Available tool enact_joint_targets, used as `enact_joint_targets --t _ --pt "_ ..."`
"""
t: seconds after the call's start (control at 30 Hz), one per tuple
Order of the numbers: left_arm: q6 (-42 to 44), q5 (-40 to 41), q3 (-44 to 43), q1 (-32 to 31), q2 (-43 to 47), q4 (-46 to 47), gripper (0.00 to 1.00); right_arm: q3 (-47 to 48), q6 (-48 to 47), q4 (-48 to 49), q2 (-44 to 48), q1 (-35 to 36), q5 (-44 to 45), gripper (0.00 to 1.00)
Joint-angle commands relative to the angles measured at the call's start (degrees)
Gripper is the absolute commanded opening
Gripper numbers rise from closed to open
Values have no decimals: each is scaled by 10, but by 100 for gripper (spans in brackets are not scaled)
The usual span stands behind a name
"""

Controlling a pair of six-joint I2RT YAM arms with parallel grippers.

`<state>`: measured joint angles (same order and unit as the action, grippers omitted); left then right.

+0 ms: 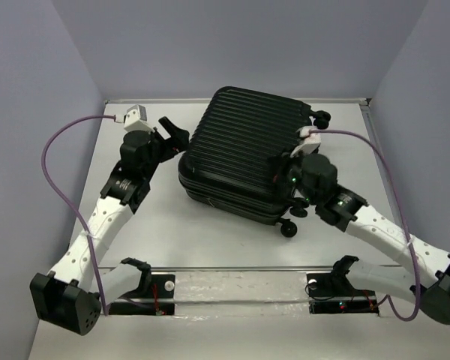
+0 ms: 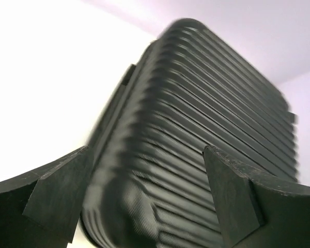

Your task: Pack the luggage

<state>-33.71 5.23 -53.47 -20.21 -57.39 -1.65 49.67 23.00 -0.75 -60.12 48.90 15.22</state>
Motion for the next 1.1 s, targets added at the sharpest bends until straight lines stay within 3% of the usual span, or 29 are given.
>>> enact_joint_targets --t 0.0,0.17,0.37,0.53,0.63,0.87,0.97,1.07 --pt "45 1 -55 19 -67 -24 99 12 17 -120 20 -130 37 7" --pt "46 -80 -110 56 -155 -25 99 29 15 -149 -25 -298 18 7" --pt "12 -93 -166 118 -243 -20 99 33 20 -145 -104 -328 -10 7" --pt "-23 -104 -161 127 -291 -5 99 71 21 -120 -165 -333 -60 7" --pt "-45 -117 -97 115 -292 49 99 101 18 -116 -200 -333 -107 7" --pt "-120 -59 107 61 -214 165 99 204 16 -43 -329 -317 -323 7" --pt "-125 -32 183 53 -154 180 99 264 9 -50 -400 -280 -358 7" --pt "-131 -22 253 38 -34 177 99 361 16 -61 -475 -261 -418 7"
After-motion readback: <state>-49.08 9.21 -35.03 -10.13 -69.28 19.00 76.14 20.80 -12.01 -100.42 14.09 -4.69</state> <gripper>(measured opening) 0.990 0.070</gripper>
